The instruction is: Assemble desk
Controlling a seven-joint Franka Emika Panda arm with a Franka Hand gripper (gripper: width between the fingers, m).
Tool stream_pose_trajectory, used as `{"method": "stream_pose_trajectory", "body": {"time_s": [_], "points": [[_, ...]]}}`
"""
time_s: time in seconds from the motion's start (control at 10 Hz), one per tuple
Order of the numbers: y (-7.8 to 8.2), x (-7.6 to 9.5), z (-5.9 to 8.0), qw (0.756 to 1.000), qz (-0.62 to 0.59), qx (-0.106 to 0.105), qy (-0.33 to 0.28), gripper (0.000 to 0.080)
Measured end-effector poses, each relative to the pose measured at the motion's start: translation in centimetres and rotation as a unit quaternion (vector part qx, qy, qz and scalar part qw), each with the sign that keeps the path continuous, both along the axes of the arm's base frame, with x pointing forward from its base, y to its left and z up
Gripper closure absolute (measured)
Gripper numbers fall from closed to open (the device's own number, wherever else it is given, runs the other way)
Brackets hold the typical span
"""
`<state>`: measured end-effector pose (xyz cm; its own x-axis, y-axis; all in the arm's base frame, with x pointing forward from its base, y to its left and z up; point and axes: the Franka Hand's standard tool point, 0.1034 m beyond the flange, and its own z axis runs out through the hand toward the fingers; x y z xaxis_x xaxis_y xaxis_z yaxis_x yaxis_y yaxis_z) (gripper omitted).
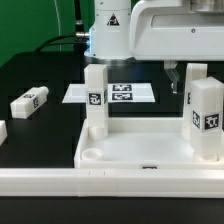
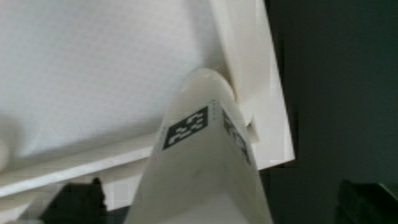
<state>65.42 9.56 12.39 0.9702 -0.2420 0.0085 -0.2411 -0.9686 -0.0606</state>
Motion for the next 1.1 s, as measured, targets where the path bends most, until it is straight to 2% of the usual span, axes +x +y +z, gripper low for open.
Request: {"method": "stream_pose_trajectory", "body": {"time_s": [0.3,0.6,0.8,1.1], "points": [[-0.2,-0.02,-0.07,0.995,0.096,-0.005,-0.004,0.0151],[-0.31,-0.02,-0.08,0.994,0.11,-0.009,-0.005,0.0177],[-0.34,-0.02,-0.08,0.995,0.099,-0.008,-0.004,0.051],[-0.37,-0.02,-0.09,0.998,0.059,-0.007,-0.002,0.0509]]}}
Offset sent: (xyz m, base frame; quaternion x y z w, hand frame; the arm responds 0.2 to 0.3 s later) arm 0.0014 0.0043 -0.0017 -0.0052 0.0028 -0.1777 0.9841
